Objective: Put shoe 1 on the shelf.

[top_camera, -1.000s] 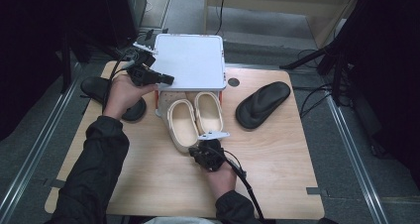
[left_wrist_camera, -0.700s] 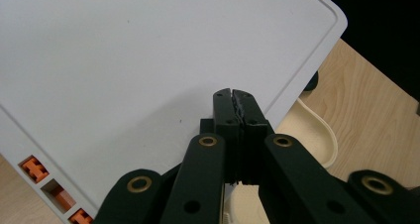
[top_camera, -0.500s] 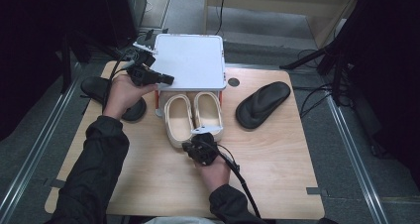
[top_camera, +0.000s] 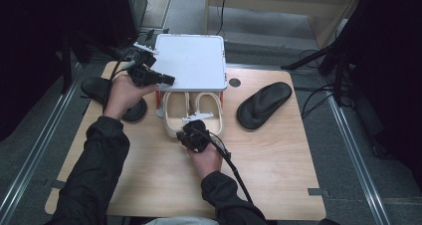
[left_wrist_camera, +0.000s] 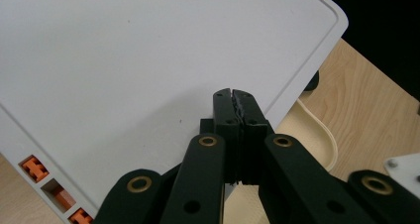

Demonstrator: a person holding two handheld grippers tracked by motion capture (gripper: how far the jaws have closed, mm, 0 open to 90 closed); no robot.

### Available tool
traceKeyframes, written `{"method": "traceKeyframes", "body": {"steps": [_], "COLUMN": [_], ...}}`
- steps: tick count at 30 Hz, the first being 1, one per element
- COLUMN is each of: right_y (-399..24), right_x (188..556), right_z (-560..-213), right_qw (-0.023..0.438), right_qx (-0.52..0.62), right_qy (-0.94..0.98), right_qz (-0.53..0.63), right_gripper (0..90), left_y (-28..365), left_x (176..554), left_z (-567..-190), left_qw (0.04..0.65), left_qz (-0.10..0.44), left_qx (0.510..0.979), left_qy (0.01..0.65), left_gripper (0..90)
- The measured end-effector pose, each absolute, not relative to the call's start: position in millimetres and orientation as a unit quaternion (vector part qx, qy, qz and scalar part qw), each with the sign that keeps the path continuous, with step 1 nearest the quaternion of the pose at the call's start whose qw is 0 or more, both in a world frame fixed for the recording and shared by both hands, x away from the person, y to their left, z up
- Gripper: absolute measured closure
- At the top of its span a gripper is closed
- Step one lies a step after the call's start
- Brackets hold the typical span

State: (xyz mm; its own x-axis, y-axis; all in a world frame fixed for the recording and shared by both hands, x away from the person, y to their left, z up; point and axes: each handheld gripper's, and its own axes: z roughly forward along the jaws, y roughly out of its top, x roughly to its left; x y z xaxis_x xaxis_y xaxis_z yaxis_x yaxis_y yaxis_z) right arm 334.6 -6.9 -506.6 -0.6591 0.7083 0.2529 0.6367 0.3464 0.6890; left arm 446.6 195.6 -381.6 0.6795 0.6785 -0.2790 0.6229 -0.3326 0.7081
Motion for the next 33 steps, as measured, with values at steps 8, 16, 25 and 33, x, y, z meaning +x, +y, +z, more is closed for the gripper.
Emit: {"method": "traceKeyframes", "body": {"steps": [8, 16, 25, 33], "right_y": [6.0, 16.7, 26.3, 30.2], "right_x": [351.4, 370.9, 388.6, 392.7], "right_z": [-506.1, -507.3, -509.1, -511.7], "right_qw": [0.060, 0.069, 0.072, 0.083], "right_qx": [0.420, 0.432, 0.456, 0.458], "right_qy": [0.814, 0.804, 0.787, 0.786], "right_qz": [0.396, 0.402, 0.408, 0.408], "right_gripper": [90.0, 90.0, 90.0, 89.8], "left_y": [195.4, 194.9, 195.3, 196.0], "left_x": [446.5, 446.1, 446.5, 446.8], "left_z": [-381.6, -381.2, -381.4, -381.8], "left_qw": [0.418, 0.415, 0.416, 0.418], "left_qz": [0.033, 0.036, 0.034, 0.032], "left_qx": [0.816, 0.817, 0.817, 0.815], "left_qy": [0.399, 0.398, 0.398, 0.399], "left_gripper": [90.0, 90.0, 90.0, 90.0]}}
